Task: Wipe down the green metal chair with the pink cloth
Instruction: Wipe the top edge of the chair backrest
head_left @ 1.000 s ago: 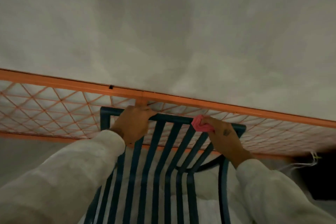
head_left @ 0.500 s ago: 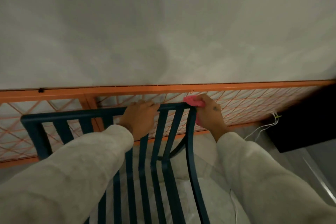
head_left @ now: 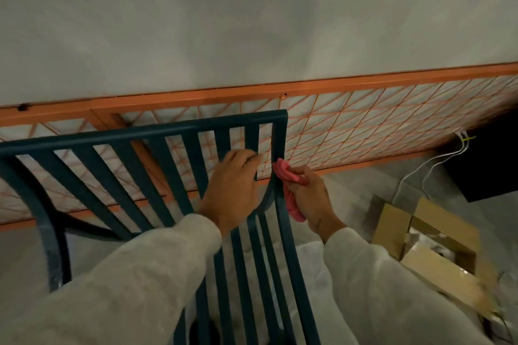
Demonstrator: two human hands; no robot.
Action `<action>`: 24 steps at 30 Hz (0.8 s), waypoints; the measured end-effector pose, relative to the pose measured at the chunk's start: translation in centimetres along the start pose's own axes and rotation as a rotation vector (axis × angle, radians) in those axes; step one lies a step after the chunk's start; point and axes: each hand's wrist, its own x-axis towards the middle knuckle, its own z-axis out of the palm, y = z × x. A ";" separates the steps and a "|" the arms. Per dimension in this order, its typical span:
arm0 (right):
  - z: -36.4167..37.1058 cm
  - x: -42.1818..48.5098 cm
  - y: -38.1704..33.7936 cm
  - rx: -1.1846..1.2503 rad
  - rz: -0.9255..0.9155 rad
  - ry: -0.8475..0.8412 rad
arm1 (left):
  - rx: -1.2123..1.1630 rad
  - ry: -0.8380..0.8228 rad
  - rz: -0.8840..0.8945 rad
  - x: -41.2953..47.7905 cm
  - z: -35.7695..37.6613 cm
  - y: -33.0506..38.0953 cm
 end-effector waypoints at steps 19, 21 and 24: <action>-7.0 -13.9 18.2 -0.685 -0.158 -0.382 | -0.804 -0.528 -0.844 -16.3 15.9 8.0; -6.5 -14.0 18.3 -0.718 -0.205 -0.370 | -0.864 -0.523 -0.902 -17.3 16.2 8.3; -4.6 -12.1 17.7 -0.676 -0.263 -0.282 | -0.975 -0.515 -1.006 -18.2 16.7 8.7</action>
